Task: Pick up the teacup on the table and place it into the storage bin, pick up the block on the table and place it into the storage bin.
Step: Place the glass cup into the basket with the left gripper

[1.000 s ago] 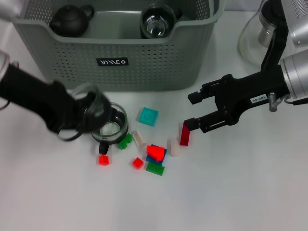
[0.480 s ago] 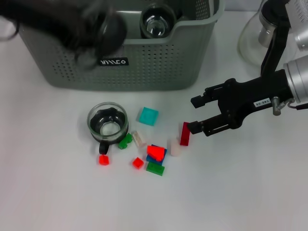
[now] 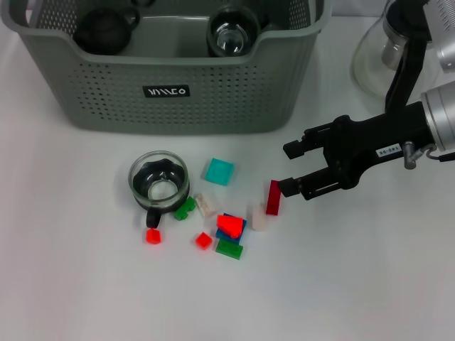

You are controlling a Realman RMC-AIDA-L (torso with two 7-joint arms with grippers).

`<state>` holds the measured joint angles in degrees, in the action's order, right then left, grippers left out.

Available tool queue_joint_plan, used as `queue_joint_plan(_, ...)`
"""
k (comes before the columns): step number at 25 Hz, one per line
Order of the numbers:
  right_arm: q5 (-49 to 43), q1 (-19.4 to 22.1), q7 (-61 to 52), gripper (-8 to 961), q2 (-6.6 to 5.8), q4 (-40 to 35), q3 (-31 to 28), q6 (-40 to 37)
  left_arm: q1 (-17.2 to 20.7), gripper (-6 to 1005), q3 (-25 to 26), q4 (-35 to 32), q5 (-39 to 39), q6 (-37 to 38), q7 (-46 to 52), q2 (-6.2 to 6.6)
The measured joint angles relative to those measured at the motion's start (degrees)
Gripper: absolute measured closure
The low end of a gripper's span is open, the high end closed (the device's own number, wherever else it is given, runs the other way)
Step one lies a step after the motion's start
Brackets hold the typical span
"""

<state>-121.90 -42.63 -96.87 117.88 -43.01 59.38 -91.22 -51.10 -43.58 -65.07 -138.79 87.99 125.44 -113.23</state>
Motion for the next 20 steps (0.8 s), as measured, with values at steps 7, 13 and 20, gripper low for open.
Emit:
queue_joint_plan(7, 0.0, -0.24, -0.02, 158, -0.01, 0.05, -0.1, 0.01, -3.2, 948, -3.26, 13.18, -2.38, -15.14, 2.55, 0.69)
queue_joint_plan(13, 0.0, -0.2, -0.07, 158, 0.06, -0.06, -0.09, 0.27, -4.59, 948, -6.72, 19.34, -2.42, -20.73, 2.26, 0.92)
queue_joint_plan(20, 0.0, 0.13, 0.46, 158, 0.07, -0.06, 0.21, 0.48, -4.72, 945, -11.0, 21.79, -2.46, -25.76, 2.23, -0.85)
